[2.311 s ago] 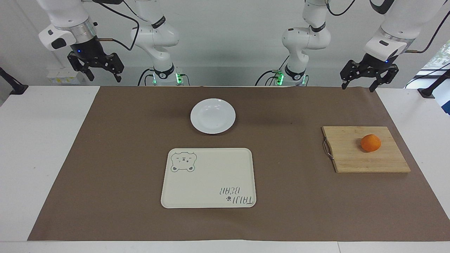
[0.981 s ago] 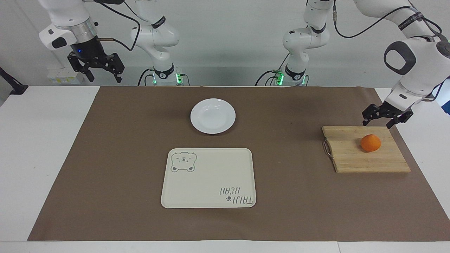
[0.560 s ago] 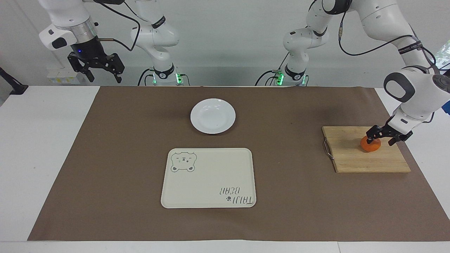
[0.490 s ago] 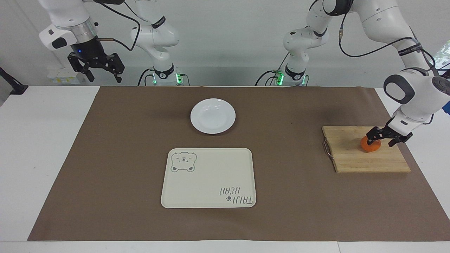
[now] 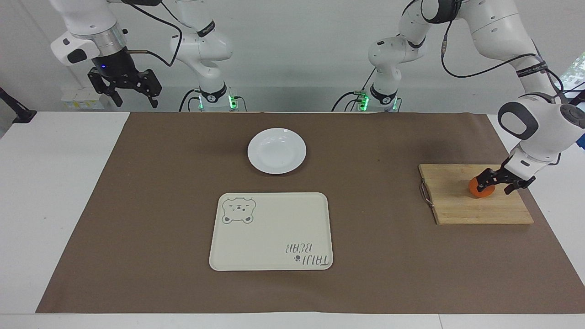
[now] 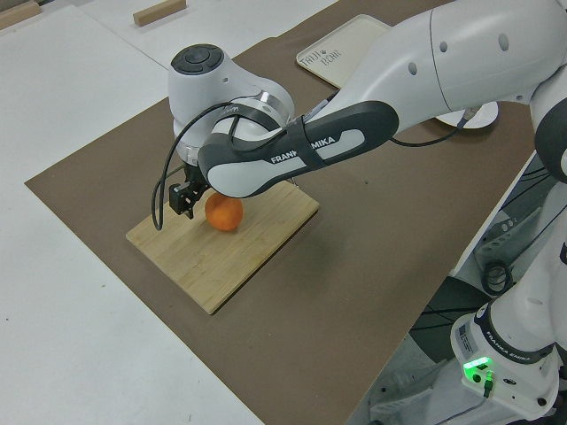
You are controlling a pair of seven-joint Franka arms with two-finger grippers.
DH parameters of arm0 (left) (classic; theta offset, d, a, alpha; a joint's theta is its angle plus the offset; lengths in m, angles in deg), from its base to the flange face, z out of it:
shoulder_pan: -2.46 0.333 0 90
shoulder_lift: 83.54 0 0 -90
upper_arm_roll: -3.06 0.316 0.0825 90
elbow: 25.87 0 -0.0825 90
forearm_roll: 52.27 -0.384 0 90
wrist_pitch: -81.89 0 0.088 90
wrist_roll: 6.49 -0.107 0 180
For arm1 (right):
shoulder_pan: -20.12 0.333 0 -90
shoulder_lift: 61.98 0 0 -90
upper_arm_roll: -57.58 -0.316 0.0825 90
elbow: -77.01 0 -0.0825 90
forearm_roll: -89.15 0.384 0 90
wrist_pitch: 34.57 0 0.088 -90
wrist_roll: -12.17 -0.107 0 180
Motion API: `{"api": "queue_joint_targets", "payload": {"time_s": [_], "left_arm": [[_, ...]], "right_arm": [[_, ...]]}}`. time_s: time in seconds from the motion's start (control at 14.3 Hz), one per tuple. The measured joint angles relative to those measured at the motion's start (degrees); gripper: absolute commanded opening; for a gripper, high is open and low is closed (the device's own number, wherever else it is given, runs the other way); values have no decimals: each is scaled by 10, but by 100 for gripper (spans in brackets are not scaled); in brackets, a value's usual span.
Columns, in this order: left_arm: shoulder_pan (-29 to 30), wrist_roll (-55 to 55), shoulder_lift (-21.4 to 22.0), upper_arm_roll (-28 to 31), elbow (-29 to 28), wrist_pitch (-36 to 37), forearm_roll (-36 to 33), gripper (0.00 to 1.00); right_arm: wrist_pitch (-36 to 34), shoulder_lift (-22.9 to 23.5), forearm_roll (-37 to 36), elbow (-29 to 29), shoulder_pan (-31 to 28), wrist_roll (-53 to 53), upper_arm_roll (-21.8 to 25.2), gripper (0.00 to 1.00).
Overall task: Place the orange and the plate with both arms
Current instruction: 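Grasp and lift the orange off the cutting board with the left gripper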
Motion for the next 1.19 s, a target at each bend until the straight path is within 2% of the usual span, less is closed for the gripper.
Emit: {"api": "queue_joint_targets", "payload": {"time_s": [0.42,0.91,0.98,1.05,1.12,1.19], "left_arm": [[1,-1,-9,0,-1,19,19,100],[2,-1,8,1,-1,59,20,100],[2,-1,8,1,-2,60,20,98],[3,-1,8,1,-3,61,20,89],[4,-1,8,0,-3,62,20,75],[6,-1,8,1,-3,63,20,68]], "right_arm": [[0,0,0,0,0,0,0,100],[8,0,0,0,0,0,-1,100],[8,0,0,1,0,0,-1,100],[8,0,0,1,0,0,-1,100],[8,0,0,1,0,0,-1,100],[8,0,0,1,0,0,-1,100]]}}
